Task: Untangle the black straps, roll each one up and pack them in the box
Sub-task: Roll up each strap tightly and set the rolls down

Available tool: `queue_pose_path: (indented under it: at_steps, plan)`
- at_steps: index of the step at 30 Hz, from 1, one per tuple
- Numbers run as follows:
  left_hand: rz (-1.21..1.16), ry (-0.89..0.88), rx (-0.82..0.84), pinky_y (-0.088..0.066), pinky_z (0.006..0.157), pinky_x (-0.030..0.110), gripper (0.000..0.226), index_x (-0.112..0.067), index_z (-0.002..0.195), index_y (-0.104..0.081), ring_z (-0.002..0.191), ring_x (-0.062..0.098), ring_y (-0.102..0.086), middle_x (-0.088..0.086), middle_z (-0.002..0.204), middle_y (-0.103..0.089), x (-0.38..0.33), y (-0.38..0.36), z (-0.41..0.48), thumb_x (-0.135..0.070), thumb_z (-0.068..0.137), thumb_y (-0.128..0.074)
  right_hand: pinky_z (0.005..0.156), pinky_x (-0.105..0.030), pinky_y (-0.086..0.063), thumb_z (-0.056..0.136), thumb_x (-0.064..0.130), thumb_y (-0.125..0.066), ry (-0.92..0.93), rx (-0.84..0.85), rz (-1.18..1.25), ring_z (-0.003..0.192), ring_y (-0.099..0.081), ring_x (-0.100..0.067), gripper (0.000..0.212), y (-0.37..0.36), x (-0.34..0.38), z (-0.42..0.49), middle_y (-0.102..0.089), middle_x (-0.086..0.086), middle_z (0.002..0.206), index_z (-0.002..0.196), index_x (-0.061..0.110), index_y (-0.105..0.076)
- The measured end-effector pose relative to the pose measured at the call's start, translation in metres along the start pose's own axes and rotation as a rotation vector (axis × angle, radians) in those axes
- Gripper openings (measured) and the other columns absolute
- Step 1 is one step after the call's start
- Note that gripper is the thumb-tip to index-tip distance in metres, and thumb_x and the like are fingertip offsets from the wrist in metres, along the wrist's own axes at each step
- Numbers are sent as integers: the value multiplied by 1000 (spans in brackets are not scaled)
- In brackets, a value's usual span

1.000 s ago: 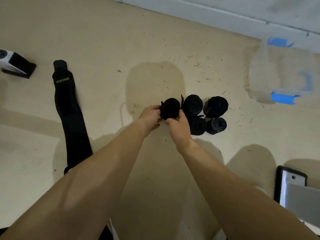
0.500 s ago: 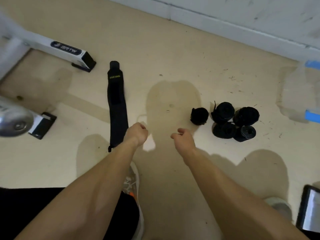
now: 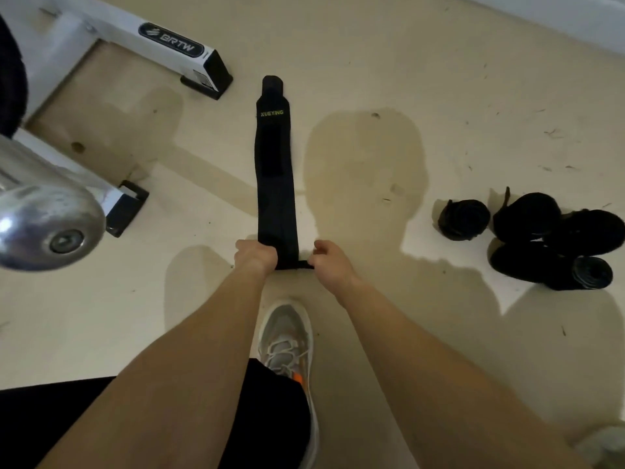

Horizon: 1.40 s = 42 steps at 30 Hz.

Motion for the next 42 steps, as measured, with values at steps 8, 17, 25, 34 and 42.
queue_pose_path:
  at_steps: [8, 17, 25, 34, 42]
  plan:
    - [-105, -3, 74, -53, 80, 41, 18, -3, 106, -54, 73, 24, -55, 12, 82, -57, -1, -7, 13, -15, 98, -65, 103, -35, -45, 96, 14, -59, -9, 7, 1, 121, -56, -24, 51, -15, 5, 24, -57, -11, 137, 144, 6, -46]
    - [-192, -90, 276, -55, 56, 29, 16, -4, 115, -61, 80, 24, -70, 18, 105, -71, -28, -17, -31, -9, 99, -62, 77, -29, -47, 102, 24, -57, -1, -84, 58, 103, -61, -25, 35, 23, -1, -2, -62, -10, 126, 134, 11, -50]
    - [-136, -238, 374, -62, 55, 30, 9, 0, 100, -59, 80, 30, -72, 18, 95, -66, -90, 13, -120, 2, 94, -65, 55, -29, -50, 95, 4, -64, 199, -169, 107, 57, -57, -18, 11, 101, 51, -71, -63, -15, 78, 94, 15, -60]
    - [-267, -331, 571, -60, 54, 21, 9, -1, 92, -65, 74, 22, -65, 16, 90, -62, -147, 79, -241, 3, 95, -58, 72, -33, -60, 97, 21, -68, 391, -134, 121, 62, -62, -16, 10, 164, 135, -184, -68, -12, 85, 98, 11, -71]
    - [-413, -374, 770, -61, 57, 21, 5, -6, 90, -64, 54, 14, -69, 11, 78, -64, -171, 126, -323, -1, 92, -65, 70, -24, -50, 91, 9, -68, 711, -44, -258, 72, -58, -8, 27, 205, 191, -316, -62, -1, 84, 111, 28, -68]
Point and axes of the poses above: each hand's wrist, its own z-axis towards the middle knuckle, its own y-axis out of the back of the hand, x = y × z, the point moved 3 cm from there along z, towards the middle knuckle
